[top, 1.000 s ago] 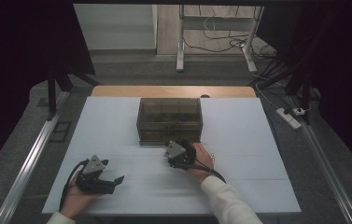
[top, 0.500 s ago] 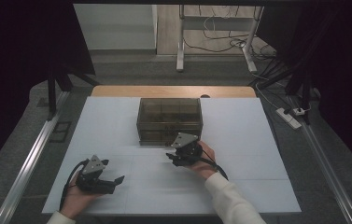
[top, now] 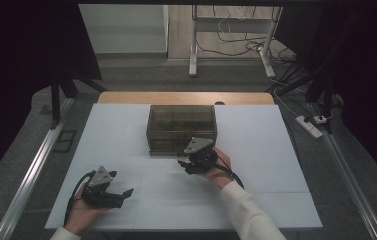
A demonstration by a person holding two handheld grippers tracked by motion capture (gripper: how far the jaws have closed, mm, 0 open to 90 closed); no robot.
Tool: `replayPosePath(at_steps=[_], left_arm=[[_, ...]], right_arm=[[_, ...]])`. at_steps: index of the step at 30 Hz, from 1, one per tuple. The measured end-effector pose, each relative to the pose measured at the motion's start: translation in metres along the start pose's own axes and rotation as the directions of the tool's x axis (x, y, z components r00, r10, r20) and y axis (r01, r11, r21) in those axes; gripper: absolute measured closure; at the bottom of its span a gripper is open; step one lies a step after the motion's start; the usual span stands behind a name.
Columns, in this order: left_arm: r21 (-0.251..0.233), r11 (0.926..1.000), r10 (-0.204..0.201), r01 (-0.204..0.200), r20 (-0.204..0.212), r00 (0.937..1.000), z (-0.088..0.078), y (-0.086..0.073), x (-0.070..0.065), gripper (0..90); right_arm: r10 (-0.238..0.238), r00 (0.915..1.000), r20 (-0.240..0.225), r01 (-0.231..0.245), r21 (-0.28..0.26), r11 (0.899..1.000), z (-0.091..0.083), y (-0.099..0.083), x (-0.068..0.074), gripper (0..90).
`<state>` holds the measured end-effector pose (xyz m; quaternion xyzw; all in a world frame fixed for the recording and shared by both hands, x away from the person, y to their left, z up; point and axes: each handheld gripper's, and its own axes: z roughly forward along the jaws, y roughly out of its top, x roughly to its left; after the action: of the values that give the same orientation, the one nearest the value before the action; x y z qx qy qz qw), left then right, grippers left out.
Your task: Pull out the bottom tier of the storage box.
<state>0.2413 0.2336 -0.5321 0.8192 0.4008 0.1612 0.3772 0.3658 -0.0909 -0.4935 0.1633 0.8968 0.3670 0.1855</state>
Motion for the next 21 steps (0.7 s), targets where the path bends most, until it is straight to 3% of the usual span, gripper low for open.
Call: replayPosePath(at_steps=[9,21], left_arm=[[0.006,1.0,0.003,-0.003,0.0,1.0,0.001,0.0,0.0,10.3],[0.006,1.0,0.003,-0.003,-0.002,1.0,0.001,0.0,0.0,10.2]], right_arm=[[0.0,0.9998,0.017,-0.001,0.023,1.0,0.01,0.002,-0.005,40.7],[0.035,0.9987,0.036,-0.036,0.029,0.999,0.016,-0.001,-0.013,39.8]])
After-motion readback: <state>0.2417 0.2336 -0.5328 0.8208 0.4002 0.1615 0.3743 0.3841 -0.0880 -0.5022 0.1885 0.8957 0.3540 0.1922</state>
